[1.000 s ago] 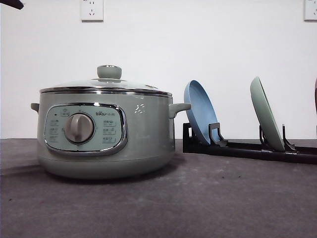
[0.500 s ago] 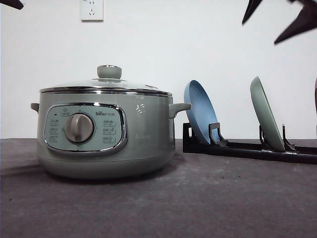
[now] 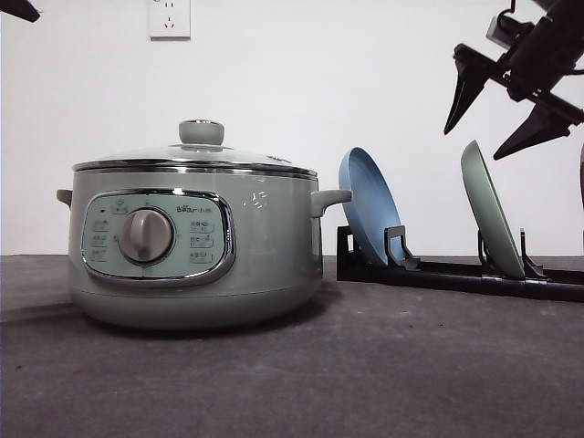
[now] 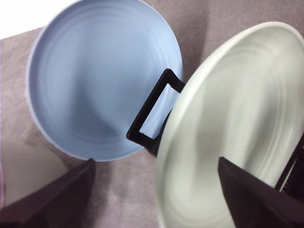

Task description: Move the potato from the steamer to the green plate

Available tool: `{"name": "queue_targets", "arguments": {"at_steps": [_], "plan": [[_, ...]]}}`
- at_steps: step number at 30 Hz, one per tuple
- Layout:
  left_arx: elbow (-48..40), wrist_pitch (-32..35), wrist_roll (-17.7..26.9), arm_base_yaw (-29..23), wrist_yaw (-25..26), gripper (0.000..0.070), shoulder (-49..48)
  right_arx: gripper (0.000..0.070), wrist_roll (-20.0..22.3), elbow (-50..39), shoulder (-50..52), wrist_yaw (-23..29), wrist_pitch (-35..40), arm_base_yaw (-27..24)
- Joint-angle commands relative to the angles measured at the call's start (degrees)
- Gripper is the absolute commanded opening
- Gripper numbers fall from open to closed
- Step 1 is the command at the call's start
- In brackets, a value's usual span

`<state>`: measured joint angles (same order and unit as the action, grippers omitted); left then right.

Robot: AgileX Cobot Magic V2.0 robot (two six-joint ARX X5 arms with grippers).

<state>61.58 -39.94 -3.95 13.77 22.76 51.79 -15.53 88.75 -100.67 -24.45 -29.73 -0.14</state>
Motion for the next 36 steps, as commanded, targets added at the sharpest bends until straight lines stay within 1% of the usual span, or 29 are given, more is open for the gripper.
{"name": "queue_targets", "arguments": {"at_steps": [1, 3, 6, 8, 12, 21, 26, 30, 34, 36], "plan": [[1.2, 0.5, 0.2, 0.2, 0.5, 0.07, 0.4, 0.0413, -0.5, 1.5, -1.4, 0.0, 1.3, 0.0], [1.2, 0.5, 0.2, 0.2, 0.5, 0.07, 0.4, 0.0367, -0.5, 1.5, -1.6, 0.3, 1.8, 0.0], [1.2, 0.5, 0.2, 0.2, 0.5, 0.07, 0.4, 0.0264, -0.5, 1.5, -1.9, 0.8, 2.6, 0.0], [1.2, 0.5, 0.2, 0.2, 0.5, 0.07, 0.4, 0.0219, -0.5, 1.5, -1.9, 0.9, 2.8, -0.1], [1.2, 0.5, 0.2, 0.2, 0.5, 0.07, 0.4, 0.0206, -0.3, 1.5, -2.2, 0.9, 3.7, -0.1], [1.2, 0.4, 0.2, 0.2, 0.5, 0.07, 0.4, 0.0203, -0.3, 1.5, -2.8, 0.5, 4.0, -0.1], [1.2, 0.2, 0.2, 0.2, 0.5, 0.07, 0.4, 0.0155, -0.2, 1.5, -2.8, 0.5, 4.1, -0.1], [1.2, 0.2, 0.2, 0.2, 0.5, 0.07, 0.4, 0.0093, -0.2, 1.5, -3.0, 0.5, 4.0, -0.1], [1.2, 0.0, 0.2, 0.2, 0.5, 0.07, 0.4, 0.0013, -0.4, 1.5, -3.0, 0.3, 3.4, -0.1], [1.2, 0.0, 0.2, 0.2, 0.5, 0.07, 0.4, 0.0004, -0.5, 1.5, -3.0, 0.2, 3.3, -0.1]]}}
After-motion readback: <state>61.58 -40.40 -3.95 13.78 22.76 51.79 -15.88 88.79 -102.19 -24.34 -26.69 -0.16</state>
